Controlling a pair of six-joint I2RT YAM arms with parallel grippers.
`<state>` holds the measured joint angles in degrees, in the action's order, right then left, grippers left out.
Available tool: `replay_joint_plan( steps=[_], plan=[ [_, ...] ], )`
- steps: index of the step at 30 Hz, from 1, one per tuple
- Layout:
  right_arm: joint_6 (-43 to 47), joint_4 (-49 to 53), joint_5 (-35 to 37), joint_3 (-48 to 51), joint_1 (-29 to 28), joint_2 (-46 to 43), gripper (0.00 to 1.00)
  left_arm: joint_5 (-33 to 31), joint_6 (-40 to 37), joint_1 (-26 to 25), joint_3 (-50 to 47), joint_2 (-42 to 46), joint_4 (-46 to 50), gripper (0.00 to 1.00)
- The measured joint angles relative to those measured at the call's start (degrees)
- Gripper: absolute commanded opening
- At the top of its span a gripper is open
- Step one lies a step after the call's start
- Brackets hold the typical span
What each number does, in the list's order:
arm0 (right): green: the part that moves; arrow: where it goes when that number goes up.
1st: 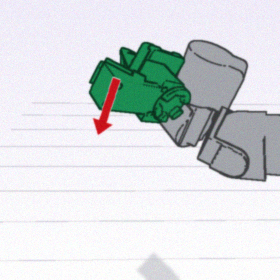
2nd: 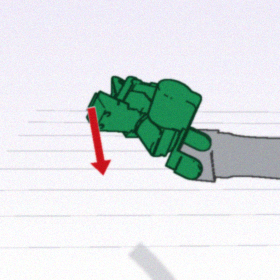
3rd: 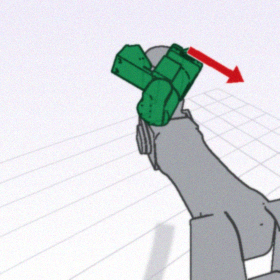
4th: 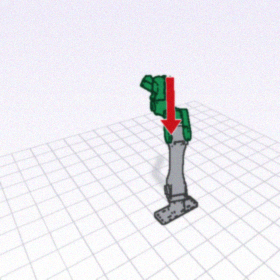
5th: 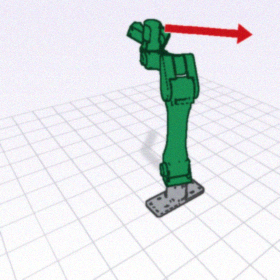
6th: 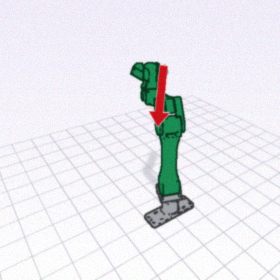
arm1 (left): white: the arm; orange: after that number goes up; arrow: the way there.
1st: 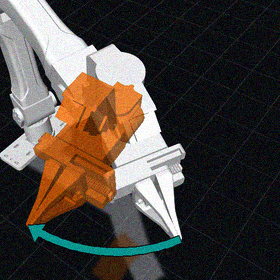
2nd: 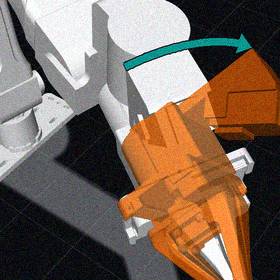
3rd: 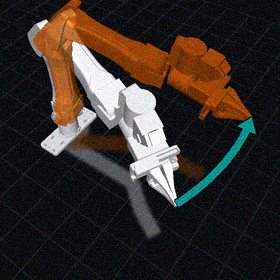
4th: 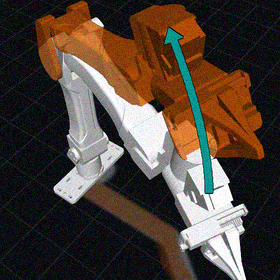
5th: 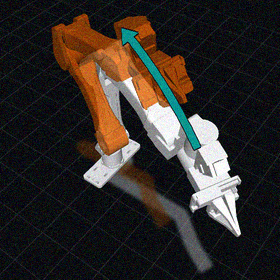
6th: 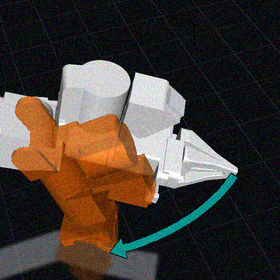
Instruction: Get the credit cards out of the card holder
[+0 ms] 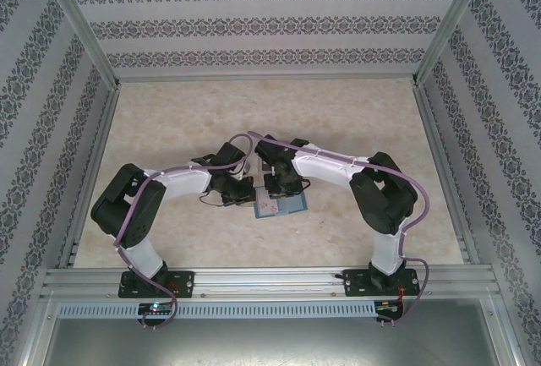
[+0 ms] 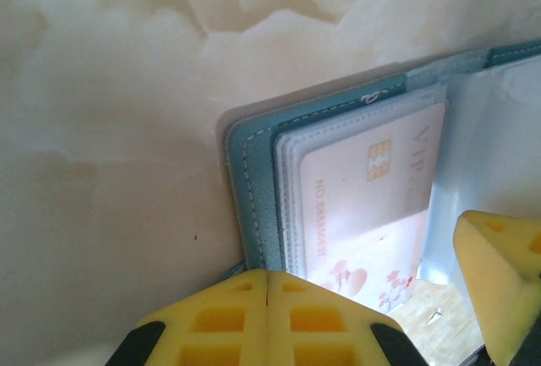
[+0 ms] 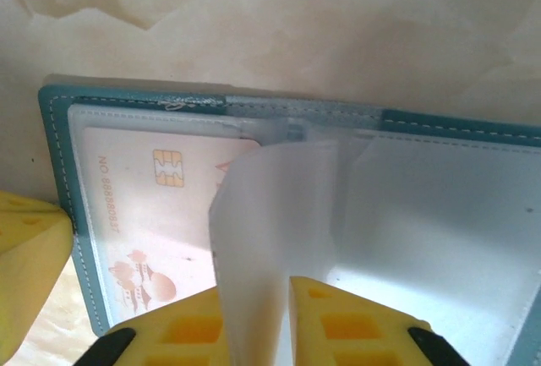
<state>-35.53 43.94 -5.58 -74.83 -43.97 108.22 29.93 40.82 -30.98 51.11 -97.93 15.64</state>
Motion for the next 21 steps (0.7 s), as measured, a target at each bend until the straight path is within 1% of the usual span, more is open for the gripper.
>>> replay_joint_plan(
  steps=[7,10,16,21],
  plan=[
    [0.0,0.2,-0.7,0.5,0.8,-2.5,0.03,0.8,0.0,0.0,1.7,0.0,0.5,0.00],
    [-0.1,-0.3,-2.1,1.2,1.1,-3.1,0.02,1.9,0.0,0.0,2.6,0.0,0.6,0.00],
    [-0.6,-2.6,-5.5,3.0,1.1,-3.5,0.04,3.5,0.2,-0.4,5.0,-0.1,0.7,0.00],
    [-0.7,-3.0,-5.8,4.0,1.9,-3.5,0.15,4.9,0.2,-1.4,6.1,-2.9,0.5,0.00]
  ],
)
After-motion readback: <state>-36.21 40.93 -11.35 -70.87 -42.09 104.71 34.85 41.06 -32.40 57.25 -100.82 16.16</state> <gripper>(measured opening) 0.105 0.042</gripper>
